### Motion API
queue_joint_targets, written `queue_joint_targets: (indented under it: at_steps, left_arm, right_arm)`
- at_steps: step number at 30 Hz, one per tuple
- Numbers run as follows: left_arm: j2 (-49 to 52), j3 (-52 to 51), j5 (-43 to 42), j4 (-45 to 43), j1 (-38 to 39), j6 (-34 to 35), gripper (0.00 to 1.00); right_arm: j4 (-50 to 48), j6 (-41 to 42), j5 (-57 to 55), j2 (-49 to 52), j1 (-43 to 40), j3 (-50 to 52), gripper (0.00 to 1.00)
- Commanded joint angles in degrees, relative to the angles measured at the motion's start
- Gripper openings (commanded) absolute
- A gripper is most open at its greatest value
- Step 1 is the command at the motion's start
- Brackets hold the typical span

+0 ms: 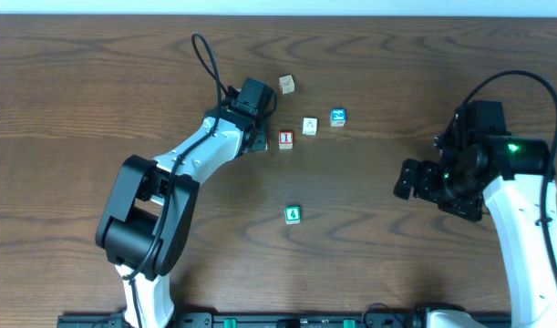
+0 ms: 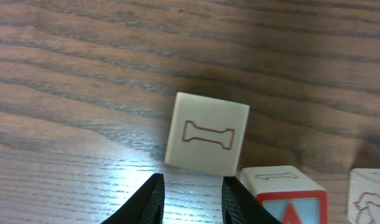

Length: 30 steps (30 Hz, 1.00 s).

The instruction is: Spell out Ai2

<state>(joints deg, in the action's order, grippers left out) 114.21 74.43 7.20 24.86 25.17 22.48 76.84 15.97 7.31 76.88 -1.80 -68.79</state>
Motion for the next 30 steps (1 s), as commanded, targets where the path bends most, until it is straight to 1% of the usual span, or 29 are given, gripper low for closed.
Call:
queue_joint_targets:
  at_steps: [1, 8, 9, 12, 23, 26, 30]
  left_arm:
    - [-0.9, -0.2, -1.1, -0.3, -0.1, 0.2, 0.33]
    - [-1.0, -0.2, -1.7, -0.5, -0.1, 0.2, 0.36]
    - [-0.9, -0.2, -1.7, -0.7, -0.1, 0.3, 0.38]
    - [-0.9, -0.2, -1.8, -1.2, -0.1, 0.3, 0.39]
    - [-0.9, -0.2, -2.8, -1.3, 0.0, 0.3, 0.39]
    - [-0.9, -0.2, -2.8, -1.5, 0.0, 0.3, 0.43]
    - [-0.9, -0.2, -2.9, -1.6, 0.0, 0.5, 0.43]
  right_arm:
    - [-0.2, 0.7, 0.1, -0.1, -0.4, 0.1, 0.99]
    - [-0.2, 0.7, -0.4, -0.1, -0.4, 0.1, 0.99]
    - [-0.2, 0.7, -0.4, -0.1, -0.4, 0.1, 0.99]
    - [-0.2, 0.7, -0.4, -0.1, -0.4, 0.1, 0.99]
    - [-0.2, 0.7, -0.4, -0.1, -0.4, 0.1, 0.99]
    - [-0.2, 0.7, -0.4, -0.1, -0.4, 0.1, 0.99]
    - [-0.2, 0.7, -0.4, -0.1, -0.4, 0.1, 0.99]
